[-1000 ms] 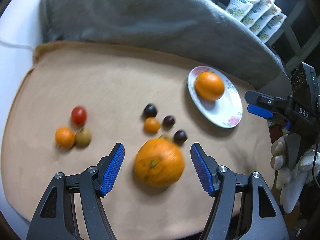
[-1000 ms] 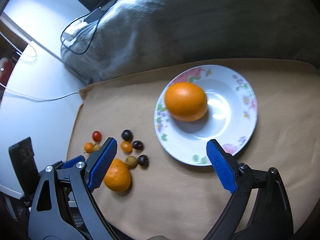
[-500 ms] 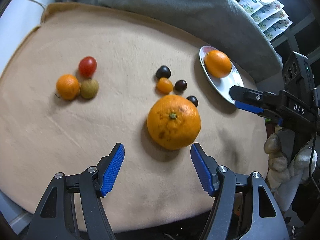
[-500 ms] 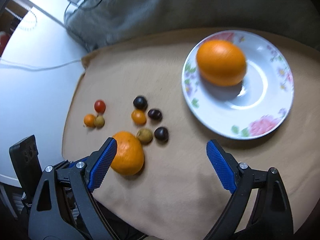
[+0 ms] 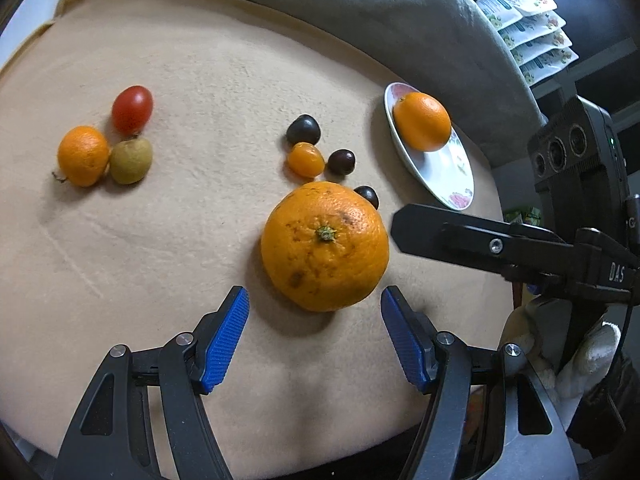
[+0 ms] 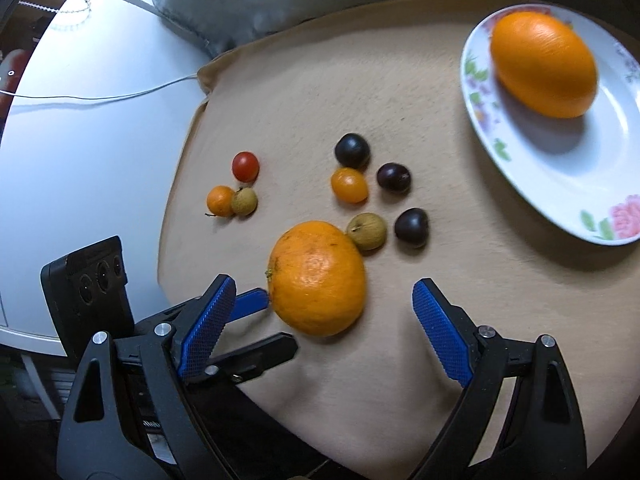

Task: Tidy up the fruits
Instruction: 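Close the left tool on the mandarin and lift it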

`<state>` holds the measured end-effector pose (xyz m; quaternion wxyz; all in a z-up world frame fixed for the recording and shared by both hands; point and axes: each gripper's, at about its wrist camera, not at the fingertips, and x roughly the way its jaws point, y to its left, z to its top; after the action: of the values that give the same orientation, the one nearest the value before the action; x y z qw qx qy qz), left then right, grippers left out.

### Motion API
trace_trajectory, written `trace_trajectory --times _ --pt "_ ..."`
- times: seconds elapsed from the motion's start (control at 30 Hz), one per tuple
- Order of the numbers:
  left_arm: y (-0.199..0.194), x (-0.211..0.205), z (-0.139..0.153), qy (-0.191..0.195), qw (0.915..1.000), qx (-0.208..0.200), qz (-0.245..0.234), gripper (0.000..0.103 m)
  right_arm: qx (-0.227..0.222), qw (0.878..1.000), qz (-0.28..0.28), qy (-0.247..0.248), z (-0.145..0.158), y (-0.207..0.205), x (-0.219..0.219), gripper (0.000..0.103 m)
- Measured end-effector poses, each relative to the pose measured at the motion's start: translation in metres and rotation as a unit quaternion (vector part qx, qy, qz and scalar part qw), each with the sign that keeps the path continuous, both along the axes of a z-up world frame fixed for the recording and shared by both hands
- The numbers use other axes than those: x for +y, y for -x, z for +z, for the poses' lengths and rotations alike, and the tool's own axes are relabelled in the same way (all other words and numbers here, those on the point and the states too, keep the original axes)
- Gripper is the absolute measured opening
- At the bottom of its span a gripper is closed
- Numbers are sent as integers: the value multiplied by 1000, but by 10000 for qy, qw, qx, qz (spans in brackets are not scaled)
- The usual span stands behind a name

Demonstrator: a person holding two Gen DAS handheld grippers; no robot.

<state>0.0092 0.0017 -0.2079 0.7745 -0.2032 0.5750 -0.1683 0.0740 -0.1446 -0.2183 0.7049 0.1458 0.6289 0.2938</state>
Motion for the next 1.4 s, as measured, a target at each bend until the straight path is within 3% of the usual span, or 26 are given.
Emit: trace_trajectory --times 0.5,0.6,1.4 --pt "-5 -5 -8 -22 9999 30 -140 66 460 9987 -88 -175 -23 -12 10 78" --pt "-6 -7 -8 -45 9998 0 -185 65 542 9982 -56 -230 -26 -13 10 67" --pt "-7 -21 11 -394 9983 -325 -277 65 309 9990 4 -337 -14 -7 2 62"
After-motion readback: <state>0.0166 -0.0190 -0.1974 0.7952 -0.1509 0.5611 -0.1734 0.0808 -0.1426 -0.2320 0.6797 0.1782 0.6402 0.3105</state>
